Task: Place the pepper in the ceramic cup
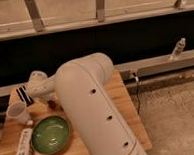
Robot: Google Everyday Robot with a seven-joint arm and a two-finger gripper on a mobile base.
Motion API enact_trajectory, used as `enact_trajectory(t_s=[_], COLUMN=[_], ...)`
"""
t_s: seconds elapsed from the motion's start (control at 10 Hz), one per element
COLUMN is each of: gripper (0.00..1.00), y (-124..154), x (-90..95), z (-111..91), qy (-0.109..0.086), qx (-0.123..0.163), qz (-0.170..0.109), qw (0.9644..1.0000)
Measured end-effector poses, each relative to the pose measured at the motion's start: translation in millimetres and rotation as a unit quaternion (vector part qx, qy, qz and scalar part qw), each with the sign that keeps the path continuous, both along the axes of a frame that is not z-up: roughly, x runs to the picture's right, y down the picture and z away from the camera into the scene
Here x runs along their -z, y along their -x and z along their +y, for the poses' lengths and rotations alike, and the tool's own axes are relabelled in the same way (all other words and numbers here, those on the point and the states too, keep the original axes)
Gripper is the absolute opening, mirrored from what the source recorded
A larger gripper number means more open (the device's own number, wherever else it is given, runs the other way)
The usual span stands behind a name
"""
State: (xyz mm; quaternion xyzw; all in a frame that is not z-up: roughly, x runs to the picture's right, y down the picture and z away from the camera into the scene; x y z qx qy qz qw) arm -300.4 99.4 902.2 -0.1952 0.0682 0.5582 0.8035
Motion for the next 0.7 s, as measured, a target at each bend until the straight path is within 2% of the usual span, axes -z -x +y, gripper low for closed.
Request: enact_trajectory(t_s=[0.6, 0.7], gripper=[0.00, 0.00], y=[-6.1, -8.9], x=[7.2, 10.9], z=[-9.7, -16.2], qy=[-0.018, -0.028], qx=[-0.006, -0.008], qz=[-0.005, -0.004], qw=[0.9998, 0.9996])
